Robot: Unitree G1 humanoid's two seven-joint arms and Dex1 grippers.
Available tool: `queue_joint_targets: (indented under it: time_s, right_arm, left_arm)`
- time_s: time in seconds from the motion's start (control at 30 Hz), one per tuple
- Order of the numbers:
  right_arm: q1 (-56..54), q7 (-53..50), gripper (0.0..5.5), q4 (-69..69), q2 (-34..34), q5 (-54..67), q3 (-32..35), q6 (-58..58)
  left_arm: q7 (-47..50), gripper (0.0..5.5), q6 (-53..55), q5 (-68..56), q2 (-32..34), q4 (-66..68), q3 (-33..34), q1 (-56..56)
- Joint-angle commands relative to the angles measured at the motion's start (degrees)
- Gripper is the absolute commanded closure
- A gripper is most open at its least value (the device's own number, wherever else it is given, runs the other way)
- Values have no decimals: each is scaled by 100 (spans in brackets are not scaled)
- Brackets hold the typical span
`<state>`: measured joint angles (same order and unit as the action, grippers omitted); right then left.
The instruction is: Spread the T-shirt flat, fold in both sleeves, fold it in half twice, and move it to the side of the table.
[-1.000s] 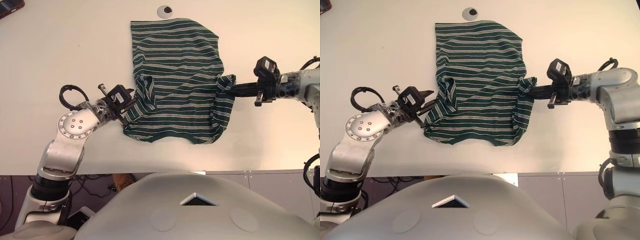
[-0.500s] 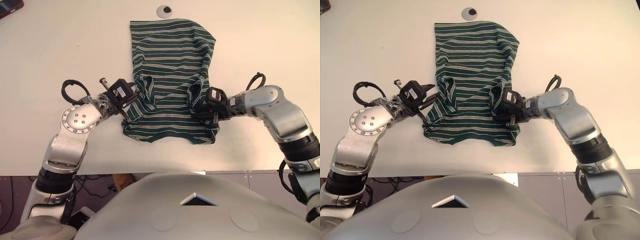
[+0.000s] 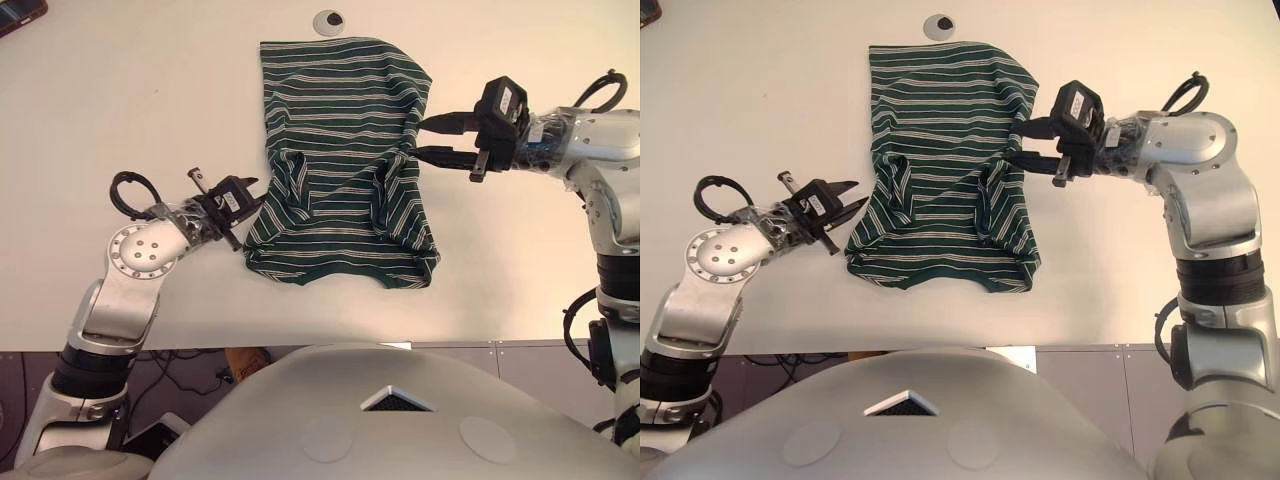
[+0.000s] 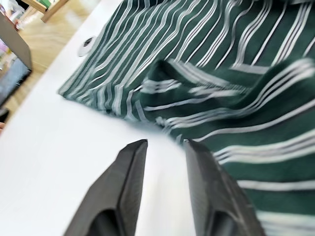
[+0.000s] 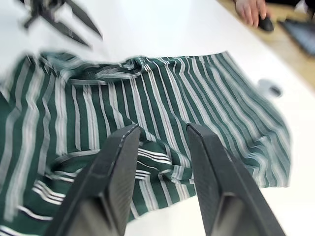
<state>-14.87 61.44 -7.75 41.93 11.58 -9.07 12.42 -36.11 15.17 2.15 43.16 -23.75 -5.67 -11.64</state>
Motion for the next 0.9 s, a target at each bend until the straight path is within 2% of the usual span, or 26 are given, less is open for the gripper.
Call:
queue_joint_targets:
  time_s: [0.03, 0.13, 0.27, 0.5, 0.73, 0.87, 0.9]
  right_arm:
    - [413, 37, 374, 1332, 801, -1542, -407, -4117]
    - [642, -63, 374, 2337, 1217, -2144, -572, -6368]
    - [864, -223, 374, 2816, 1276, -2332, -660, -7304]
    - [891, -833, 374, 3654, 1281, -3241, -859, -9025]
    - [757, -1614, 374, 3677, 759, -3761, -1046, -8871]
    - [878, -1751, 374, 3193, 784, -3935, -1209, -8626]
    - [937, -1732, 395, 2950, 833, -3869, -1260, -8497]
  left_arm:
    - [-453, 361, -1421, 335, 701, 875, 123, 257]
    - [-616, 323, -2377, 893, 1262, 1257, -183, -12]
    - [-722, 323, -3306, 1409, 1765, 1534, -455, -420]
    - [-690, 323, -4124, 1736, 1719, 1638, -789, -484]
    - [-738, 323, -4202, 2070, 1448, 1396, -1222, -401]
    - [-842, 323, -4188, 2158, 1413, 1425, -1375, -221]
    - [-889, 341, -4187, 2152, 1422, 1434, -1413, -176]
